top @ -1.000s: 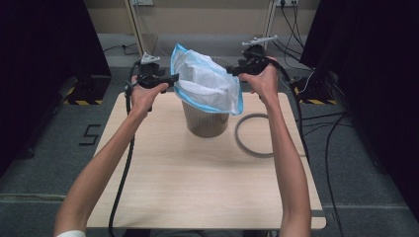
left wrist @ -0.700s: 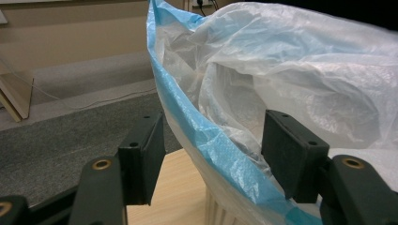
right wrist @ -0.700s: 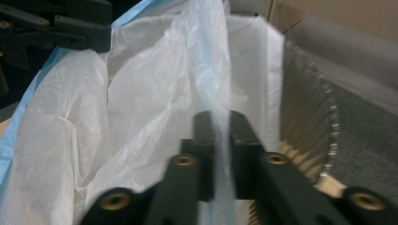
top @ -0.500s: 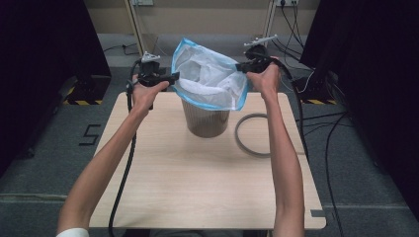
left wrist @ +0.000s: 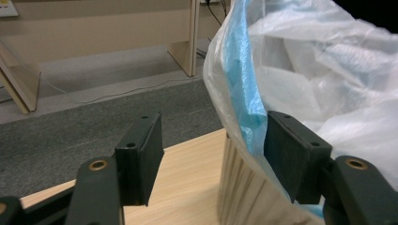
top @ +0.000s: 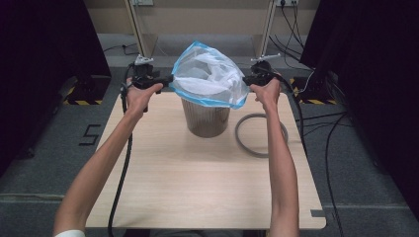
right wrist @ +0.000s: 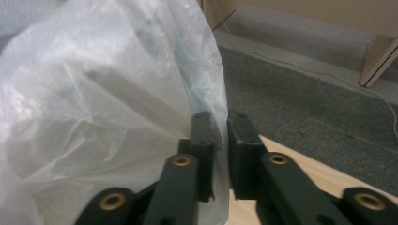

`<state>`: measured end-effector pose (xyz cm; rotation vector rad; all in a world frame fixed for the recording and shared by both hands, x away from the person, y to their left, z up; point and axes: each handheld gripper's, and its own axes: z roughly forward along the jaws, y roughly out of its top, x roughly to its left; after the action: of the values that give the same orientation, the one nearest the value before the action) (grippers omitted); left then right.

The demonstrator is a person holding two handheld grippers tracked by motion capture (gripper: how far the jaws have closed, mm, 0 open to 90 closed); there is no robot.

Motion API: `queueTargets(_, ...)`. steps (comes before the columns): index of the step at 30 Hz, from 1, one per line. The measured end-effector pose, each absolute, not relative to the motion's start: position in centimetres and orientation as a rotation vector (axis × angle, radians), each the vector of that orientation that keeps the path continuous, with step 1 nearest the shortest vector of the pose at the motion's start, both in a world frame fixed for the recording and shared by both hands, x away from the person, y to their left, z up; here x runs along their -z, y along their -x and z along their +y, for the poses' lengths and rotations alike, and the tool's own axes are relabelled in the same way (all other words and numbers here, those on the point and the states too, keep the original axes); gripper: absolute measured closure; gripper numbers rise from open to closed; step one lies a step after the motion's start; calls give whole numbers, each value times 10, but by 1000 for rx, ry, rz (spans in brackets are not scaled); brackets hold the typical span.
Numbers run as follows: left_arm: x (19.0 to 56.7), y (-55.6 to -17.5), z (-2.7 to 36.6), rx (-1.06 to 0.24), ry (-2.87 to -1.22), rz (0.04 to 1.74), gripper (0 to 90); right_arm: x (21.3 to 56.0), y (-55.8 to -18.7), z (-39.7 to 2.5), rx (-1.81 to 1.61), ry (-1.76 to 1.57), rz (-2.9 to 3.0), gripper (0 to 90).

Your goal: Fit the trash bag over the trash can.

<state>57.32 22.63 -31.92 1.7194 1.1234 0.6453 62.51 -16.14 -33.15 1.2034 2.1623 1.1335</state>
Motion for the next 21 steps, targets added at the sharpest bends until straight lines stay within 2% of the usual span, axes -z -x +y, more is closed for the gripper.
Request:
queueTargets(2, 323, -574, 229, -640, -1720, 1133, 375, 330, -624, -161, -1115, -1229, 2152, 656)
queueTargets(3, 325, -574, 231, -638, -1719, 1139, 375, 323, -620, -165, -1120, -1242, 2107, 580)
queueTargets(4, 326, -574, 233, -629, -1716, 1145, 375, 323, -620, -165, -1120, -1242, 2107, 580)
queueTargets(8, 321, -569, 240, -618, -1689, 1137, 371, 295, -605, -171, -1163, -1233, 2028, 475)
queueTargets(13, 307, -557, 243, -635, -1666, 1104, 356, 271, -580, -157, -1211, -1166, 2066, 464)
queueTargets(16, 300, -550, 242, -643, -1659, 1090, 335, 272, -566, -140, -1188, -1121, 2112, 480)
queueTargets(21, 296, -541, 232, -615, -1659, 1055, 320, 279, -571, -135, -1156, -1140, 2124, 502)
